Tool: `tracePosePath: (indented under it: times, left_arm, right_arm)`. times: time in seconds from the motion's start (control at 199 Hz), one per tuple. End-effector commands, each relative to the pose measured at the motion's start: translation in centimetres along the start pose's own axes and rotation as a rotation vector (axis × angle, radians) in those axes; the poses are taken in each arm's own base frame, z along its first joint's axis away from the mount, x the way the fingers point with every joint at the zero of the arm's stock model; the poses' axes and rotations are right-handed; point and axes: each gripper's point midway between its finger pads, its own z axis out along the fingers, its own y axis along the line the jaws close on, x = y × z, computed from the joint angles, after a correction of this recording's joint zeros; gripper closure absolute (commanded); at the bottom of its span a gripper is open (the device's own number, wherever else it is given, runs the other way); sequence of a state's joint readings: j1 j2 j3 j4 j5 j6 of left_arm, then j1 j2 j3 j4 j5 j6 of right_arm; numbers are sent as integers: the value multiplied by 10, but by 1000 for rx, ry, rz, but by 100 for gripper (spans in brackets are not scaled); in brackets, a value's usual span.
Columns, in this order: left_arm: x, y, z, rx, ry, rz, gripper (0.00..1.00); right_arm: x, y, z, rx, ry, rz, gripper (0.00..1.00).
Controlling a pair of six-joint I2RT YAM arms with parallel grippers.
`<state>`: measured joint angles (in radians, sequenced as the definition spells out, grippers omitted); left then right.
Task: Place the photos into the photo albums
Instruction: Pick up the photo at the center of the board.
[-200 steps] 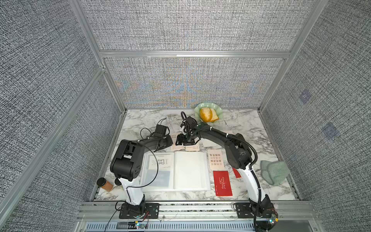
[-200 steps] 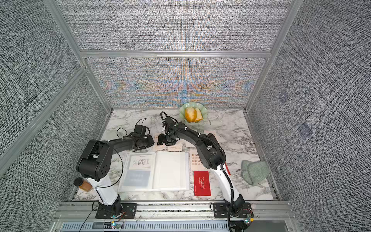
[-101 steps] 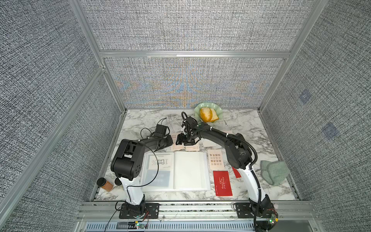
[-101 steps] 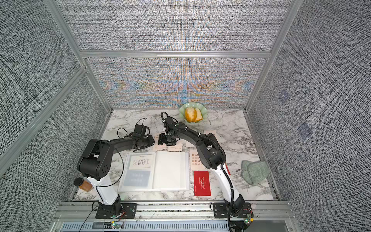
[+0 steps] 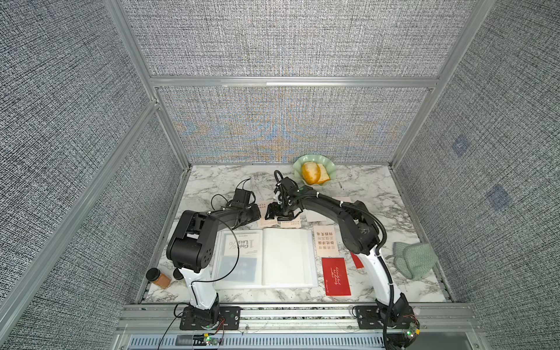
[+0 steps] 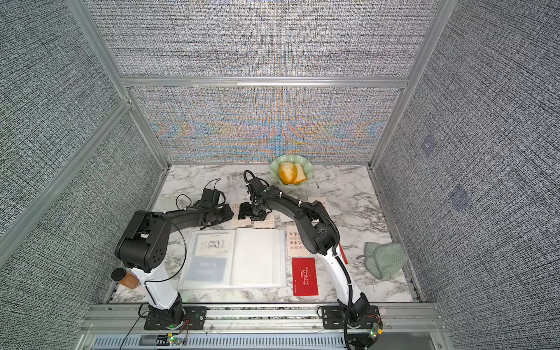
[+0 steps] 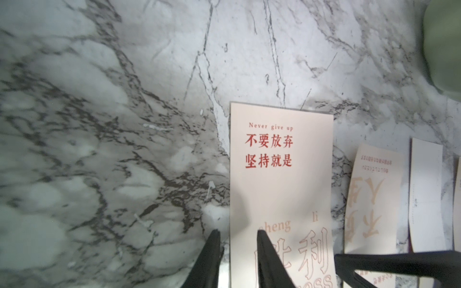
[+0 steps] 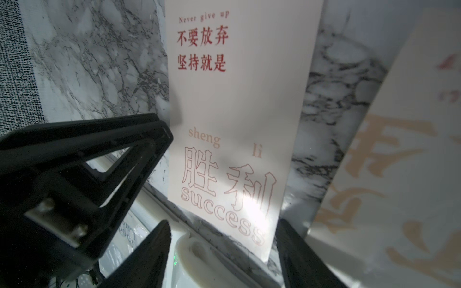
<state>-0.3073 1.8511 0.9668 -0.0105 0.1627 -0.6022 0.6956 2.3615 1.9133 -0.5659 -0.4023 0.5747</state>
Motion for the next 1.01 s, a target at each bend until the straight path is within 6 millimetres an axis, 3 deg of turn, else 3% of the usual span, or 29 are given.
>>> tracePosePath:
  times: [0.0, 0.574, 1.002]
  left_arm:
    - [41, 23, 3, -80, 152, -29, 71]
    - [42, 19, 6, -55, 160, -32, 71]
    - [40, 17, 4, -45, 156, -34, 71]
  right_arm:
    - [3, -1, 4, -11, 15, 30, 30]
    - [-14, 25, -12, -203, -31, 63, 30]
    - [-20, 36, -28, -248, -71, 74, 30]
